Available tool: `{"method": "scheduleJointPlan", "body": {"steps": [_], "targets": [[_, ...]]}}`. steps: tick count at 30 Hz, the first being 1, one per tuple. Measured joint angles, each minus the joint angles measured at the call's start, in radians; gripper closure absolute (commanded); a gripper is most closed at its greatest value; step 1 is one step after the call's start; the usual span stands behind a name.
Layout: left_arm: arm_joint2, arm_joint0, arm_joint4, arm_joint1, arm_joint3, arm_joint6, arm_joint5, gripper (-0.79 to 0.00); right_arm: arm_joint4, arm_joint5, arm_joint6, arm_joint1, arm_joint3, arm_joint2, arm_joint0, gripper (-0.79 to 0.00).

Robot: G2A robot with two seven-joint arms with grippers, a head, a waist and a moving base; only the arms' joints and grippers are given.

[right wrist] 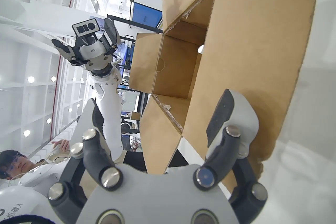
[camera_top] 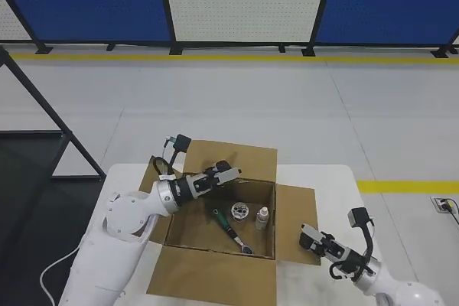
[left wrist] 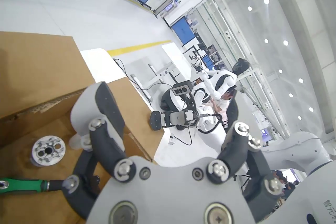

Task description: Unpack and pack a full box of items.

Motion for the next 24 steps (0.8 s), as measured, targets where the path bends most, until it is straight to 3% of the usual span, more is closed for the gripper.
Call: {"method": "scheduleJointPlan", "body": {"steps": [16, 24], "targets": [[-0.051, 0.072, 0.058, 0.033, -0.056, -0.087, 0.063, -0.785, 0.024, 0.019, -0.004, 0.015, 0.043, -0.001, 0.007, -0.785], [0.011, 0.063, 0.242, 0.04, -0.072, -0.112, 0.044, -0.785, 0.027, 0.014, -0.002, 0.021, 0.033, -0.013, 0.019, -0.785]]}}
